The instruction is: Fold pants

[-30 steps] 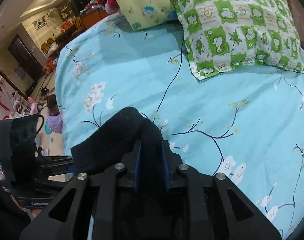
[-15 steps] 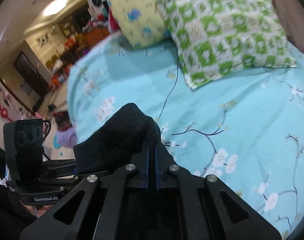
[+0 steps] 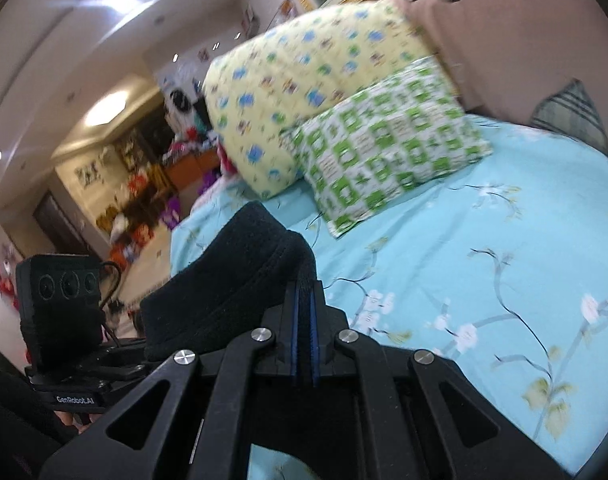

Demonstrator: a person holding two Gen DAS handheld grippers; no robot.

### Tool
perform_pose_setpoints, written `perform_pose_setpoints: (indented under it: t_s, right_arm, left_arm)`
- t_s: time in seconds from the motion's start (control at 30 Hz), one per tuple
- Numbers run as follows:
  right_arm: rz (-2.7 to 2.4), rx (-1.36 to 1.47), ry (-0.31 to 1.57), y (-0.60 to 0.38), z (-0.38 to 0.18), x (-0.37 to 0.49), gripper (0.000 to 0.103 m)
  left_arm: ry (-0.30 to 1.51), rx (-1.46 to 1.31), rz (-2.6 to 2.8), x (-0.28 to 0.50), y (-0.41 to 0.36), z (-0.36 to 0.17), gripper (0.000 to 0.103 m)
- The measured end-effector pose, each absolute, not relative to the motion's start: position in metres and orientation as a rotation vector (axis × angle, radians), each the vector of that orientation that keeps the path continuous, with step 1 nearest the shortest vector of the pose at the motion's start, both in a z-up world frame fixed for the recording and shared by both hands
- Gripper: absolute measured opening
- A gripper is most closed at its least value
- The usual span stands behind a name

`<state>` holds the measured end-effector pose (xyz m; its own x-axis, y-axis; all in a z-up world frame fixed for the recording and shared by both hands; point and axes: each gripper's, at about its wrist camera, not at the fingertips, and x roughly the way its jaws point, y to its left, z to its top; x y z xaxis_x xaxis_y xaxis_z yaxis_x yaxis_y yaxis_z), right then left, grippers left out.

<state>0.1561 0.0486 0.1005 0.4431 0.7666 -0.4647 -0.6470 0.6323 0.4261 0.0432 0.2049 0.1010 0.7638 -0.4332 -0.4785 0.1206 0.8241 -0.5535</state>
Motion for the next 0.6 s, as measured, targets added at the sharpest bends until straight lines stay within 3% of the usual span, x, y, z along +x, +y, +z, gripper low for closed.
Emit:
perform_pose_setpoints:
  t_s: [0.6]
  right_arm:
    - [0.683, 0.472, 0.62, -0.11, 0.05, 0.103, 0.005]
  left_arm:
    - [0.774, -0.334, -0.531, 0.068, 0.041, 0.077, 0.018]
